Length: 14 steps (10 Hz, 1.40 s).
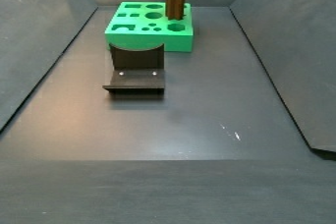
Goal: Insert the star object.
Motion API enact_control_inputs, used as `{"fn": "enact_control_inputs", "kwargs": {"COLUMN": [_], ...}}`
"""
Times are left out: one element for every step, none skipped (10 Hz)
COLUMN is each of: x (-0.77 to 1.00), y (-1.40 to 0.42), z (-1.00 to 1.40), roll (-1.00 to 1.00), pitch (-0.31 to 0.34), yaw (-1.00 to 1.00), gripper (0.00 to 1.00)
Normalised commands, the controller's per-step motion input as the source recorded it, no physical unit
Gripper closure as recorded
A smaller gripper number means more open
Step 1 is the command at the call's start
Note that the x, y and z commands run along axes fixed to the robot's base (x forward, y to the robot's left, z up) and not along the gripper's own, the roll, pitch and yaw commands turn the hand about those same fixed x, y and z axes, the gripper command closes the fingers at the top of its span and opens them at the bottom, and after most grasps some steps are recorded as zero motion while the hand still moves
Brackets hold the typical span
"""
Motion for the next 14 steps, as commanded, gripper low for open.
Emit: {"fn": "enact_control_inputs", "kwargs": {"x": [-0.23,-0.30,-0.08,0.10,0.32,0.33,0.11,0.00,-0.21,-0.30,-0.25,-0.22,0.00,0.10], "y": [-0.05,-0.10,-0.11,-0.10,-0.07,-0.01,-0.03,0.00,0.07,0.00,0.00,-0.03,-0.04,0.00], "z": [-0.10,0.00,0.00,-0.09,-0.12,-0.16,-0.16,-0.23,-0.31,-0.21,-0.16,-0.13,-0.20,-0.67], "roll": [0.00,0.00,0.00,0.00,0.00,0.00,0.00,0.00,0.03,0.00,0.00,-0.02,-0.01,0.04], "pitch": [-0.034,-0.069,-0.039,0.000,0.027,0.036,0.000,0.000,0.000,-0.003,-0.034,-0.066,-0.027,0.000], "yaw": [0.00,0.00,0.00,0.00,-0.02,-0.01,-0.02,0.00,0.00,-0.03,-0.03,-0.03,0.00,0.00], "gripper": [1.00,1.00,1.00,1.00,1.00,1.00,1.00,1.00,1.00,1.00,1.00,1.00,1.00,1.00]}}
